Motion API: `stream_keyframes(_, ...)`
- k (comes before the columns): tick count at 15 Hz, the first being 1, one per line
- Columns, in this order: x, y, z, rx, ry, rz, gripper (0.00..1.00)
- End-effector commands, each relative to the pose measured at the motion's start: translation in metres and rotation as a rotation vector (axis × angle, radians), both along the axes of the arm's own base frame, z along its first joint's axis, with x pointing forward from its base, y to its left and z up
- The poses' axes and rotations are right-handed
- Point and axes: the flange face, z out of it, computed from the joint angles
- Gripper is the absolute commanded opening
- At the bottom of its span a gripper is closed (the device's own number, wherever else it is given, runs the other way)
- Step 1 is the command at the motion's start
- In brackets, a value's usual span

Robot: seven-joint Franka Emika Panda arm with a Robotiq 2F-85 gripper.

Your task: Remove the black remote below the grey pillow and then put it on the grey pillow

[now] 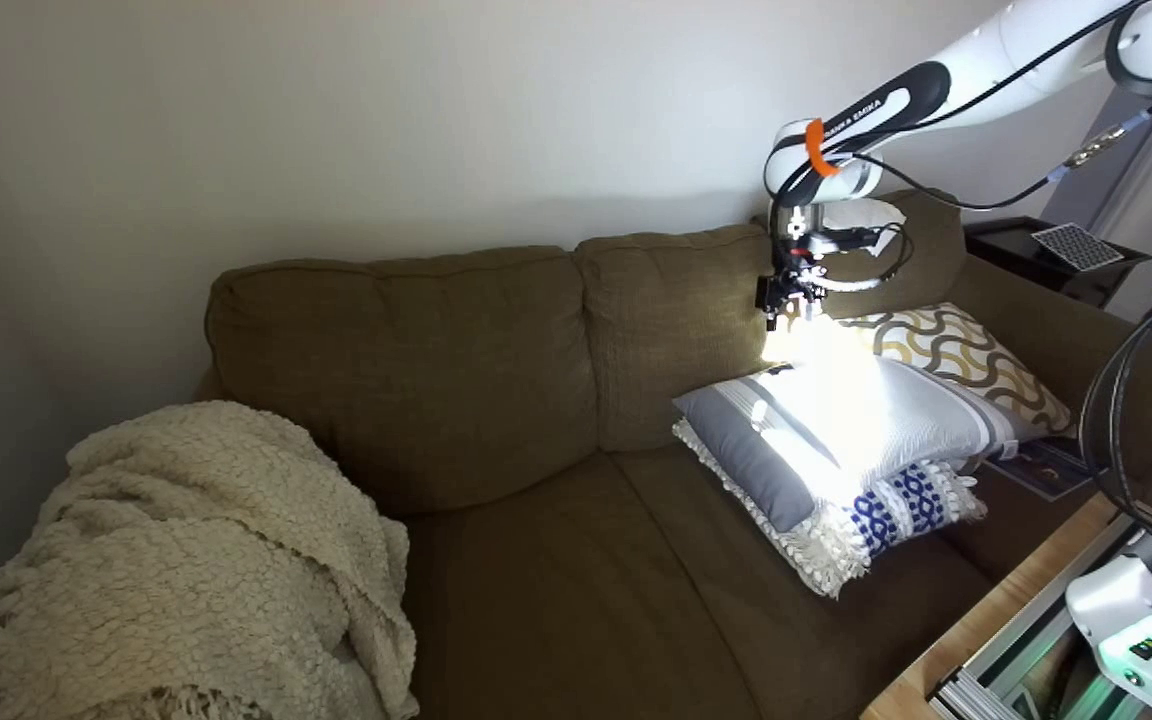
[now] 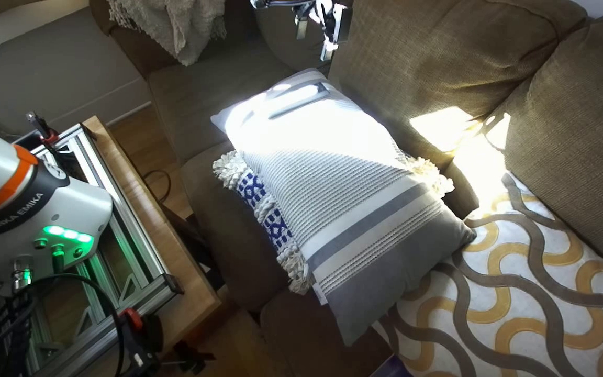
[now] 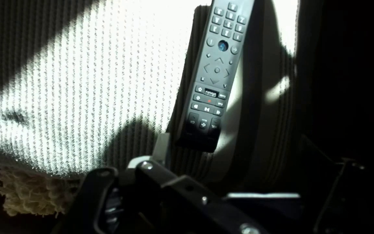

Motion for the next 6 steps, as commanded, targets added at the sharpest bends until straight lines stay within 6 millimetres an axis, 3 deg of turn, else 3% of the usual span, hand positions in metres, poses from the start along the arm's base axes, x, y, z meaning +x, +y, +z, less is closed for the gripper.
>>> stream_keyframes(1, -0.017, 0.016, 0.045, -0.101, -0.091, 0.028, 1.0)
stream_keyframes(2, -0.019, 0.021, 0.057, -0.125, -0.115, 0.03, 1.0)
stream_keyframes(3, -0.001, 0.015, 0.041, -0.075, -0.076, 0.033, 1.0)
stream_keyframes(6, -0.001, 0.021, 0.052, -0.081, -0.091, 0.039, 1.0)
